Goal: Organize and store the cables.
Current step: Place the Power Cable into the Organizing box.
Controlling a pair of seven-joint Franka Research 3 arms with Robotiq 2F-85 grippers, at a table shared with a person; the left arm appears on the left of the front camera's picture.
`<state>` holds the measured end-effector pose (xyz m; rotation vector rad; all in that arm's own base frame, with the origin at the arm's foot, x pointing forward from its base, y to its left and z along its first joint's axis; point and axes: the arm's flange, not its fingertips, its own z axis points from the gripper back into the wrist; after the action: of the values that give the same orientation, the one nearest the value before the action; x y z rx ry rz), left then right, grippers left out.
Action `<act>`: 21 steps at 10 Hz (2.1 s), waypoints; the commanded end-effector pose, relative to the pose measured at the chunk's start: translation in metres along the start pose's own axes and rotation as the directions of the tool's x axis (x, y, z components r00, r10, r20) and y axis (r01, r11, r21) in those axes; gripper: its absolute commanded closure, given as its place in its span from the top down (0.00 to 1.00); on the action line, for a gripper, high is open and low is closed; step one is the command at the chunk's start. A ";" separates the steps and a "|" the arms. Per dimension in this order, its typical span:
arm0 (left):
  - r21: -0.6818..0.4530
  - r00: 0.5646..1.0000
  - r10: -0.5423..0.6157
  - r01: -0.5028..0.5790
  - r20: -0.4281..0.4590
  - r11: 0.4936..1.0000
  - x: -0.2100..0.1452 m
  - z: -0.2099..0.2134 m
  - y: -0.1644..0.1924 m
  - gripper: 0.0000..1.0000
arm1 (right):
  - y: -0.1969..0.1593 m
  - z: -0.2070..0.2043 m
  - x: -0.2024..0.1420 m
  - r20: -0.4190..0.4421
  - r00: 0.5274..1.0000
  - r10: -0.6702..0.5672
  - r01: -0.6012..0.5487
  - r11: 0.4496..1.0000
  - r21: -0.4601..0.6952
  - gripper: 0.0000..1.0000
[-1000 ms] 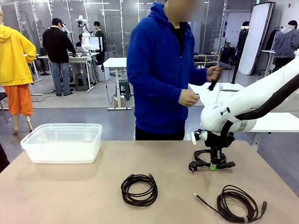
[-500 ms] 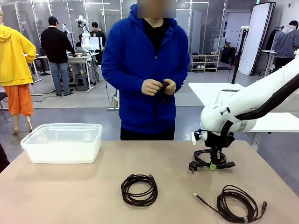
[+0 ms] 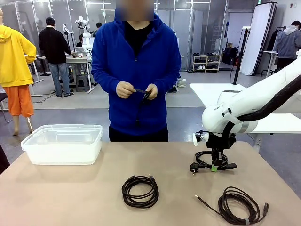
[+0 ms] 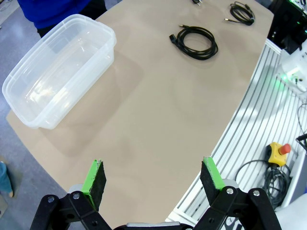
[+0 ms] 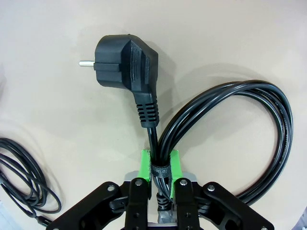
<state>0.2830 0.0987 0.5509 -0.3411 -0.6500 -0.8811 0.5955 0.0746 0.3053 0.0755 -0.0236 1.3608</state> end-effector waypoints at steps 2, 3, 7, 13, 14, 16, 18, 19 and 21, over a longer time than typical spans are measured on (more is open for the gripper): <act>-0.011 1.000 -0.019 0.019 0.009 1.000 0.001 0.000 0.000 1.00 | -0.006 0.001 0.003 -0.020 1.000 -0.020 0.020 1.000 0.003 0.00; -0.011 1.000 -0.019 0.019 0.009 1.000 0.001 0.000 0.000 1.00 | -0.006 0.001 0.003 -0.020 1.000 -0.020 0.020 1.000 0.003 0.00; -0.011 1.000 -0.019 0.019 0.009 1.000 0.001 0.000 0.000 1.00 | -0.006 0.001 0.003 -0.020 1.000 -0.020 0.020 1.000 0.003 0.00; -0.011 1.000 -0.019 0.019 0.009 1.000 0.001 0.000 0.000 1.00 | -0.006 0.001 0.003 -0.020 1.000 -0.020 0.020 1.000 0.003 0.00; -0.011 1.000 -0.019 0.019 0.009 1.000 0.001 0.000 0.000 1.00 | -0.006 0.001 0.003 -0.020 1.000 -0.020 0.020 1.000 0.003 0.00; -0.011 1.000 -0.019 0.019 0.009 1.000 0.001 0.000 0.000 1.00 | -0.006 0.001 0.003 -0.020 1.000 -0.020 0.020 1.000 0.003 0.00; -0.011 1.000 -0.019 0.019 0.009 1.000 0.001 0.000 0.000 1.00 | -0.006 0.001 0.003 -0.020 1.000 -0.020 0.020 1.000 0.003 0.00; -0.011 1.000 -0.019 0.019 0.009 1.000 0.001 0.000 0.000 1.00 | -0.006 0.001 0.003 -0.020 1.000 -0.020 0.020 1.000 0.003 0.00; -0.011 1.000 -0.019 0.019 0.009 1.000 0.001 0.000 0.000 1.00 | -0.006 0.001 0.003 -0.020 1.000 -0.020 0.020 1.000 0.003 0.00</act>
<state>0.2830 0.0987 0.5509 -0.3411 -0.6500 -0.8811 0.5954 0.0746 0.3053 0.0751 -0.0232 1.3592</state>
